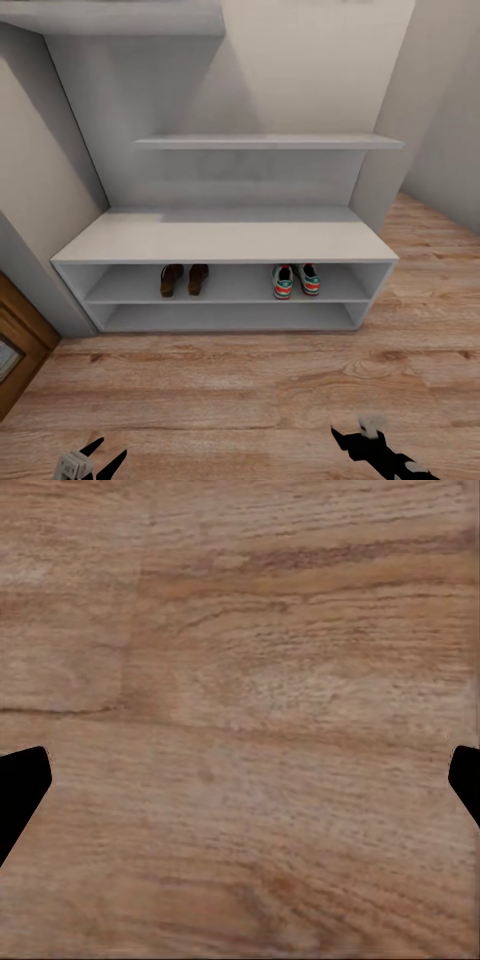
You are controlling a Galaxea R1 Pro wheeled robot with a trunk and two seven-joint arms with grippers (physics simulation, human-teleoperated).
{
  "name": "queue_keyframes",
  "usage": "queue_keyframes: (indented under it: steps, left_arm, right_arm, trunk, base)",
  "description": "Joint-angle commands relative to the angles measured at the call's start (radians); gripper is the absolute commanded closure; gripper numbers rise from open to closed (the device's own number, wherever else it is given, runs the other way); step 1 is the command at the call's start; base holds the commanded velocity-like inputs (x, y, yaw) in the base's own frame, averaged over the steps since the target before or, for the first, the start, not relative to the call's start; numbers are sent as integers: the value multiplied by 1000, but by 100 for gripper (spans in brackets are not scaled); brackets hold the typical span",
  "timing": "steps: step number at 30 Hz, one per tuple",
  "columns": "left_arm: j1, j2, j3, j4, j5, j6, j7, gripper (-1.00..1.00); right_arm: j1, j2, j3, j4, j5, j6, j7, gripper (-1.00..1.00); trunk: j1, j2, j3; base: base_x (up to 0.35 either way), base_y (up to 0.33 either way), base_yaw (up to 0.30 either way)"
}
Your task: Pick up the two gym shoes and the two sandals from the corridor floor and place them onto the hallstand (shoe rack) in the corridor, making sure they are on the rack and not on the floor. Arrange them so the two gym shoes are next to each other and the two sandals are next to each other.
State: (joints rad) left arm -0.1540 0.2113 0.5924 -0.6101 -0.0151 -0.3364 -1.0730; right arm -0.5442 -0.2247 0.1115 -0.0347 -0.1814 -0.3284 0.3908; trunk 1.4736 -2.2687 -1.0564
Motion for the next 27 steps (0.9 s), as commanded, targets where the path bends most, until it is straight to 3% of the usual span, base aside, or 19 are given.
queue_keyframes:
  steps: [1, 10, 13, 19, 27]
  left_arm:
    - [-1, -1, 3, 1, -2, -4, 1, -100]
    - [0, -2, 6, 4, 0, -2, 40, -100]
    - [1, 0, 7, 20, 2, -8, 87, -100]
    - [4, 0, 7, 32, 4, -12, 136, -100]
    - [5, -3, 7, 36, 4, -13, 158, -100]
  right_arm:
    - [11, 0, 7, 3, -11, -21, 5, -100]
    - [79, -6, 6, 7, -14, -88, 4, -100]
    - [101, -7, 6, 7, -17, -96, 3, -100]
    - [116, -7, 5, 6, -19, -102, 1, -100]
    - [122, -2, 5, 6, -18, -107, -2, -100]
  trunk:
    - [-4, 7, 2]
    - [-39, 70, 31]
    - [-50, 91, 40]
    - [-73, 133, 59]
    - [-104, 189, 84]
  base:
    - [0, 0, 0]
    - [0, 0, 0]
    - [0, 0, 0]
    - [0, 0, 0]
    - [0, 0, 0]
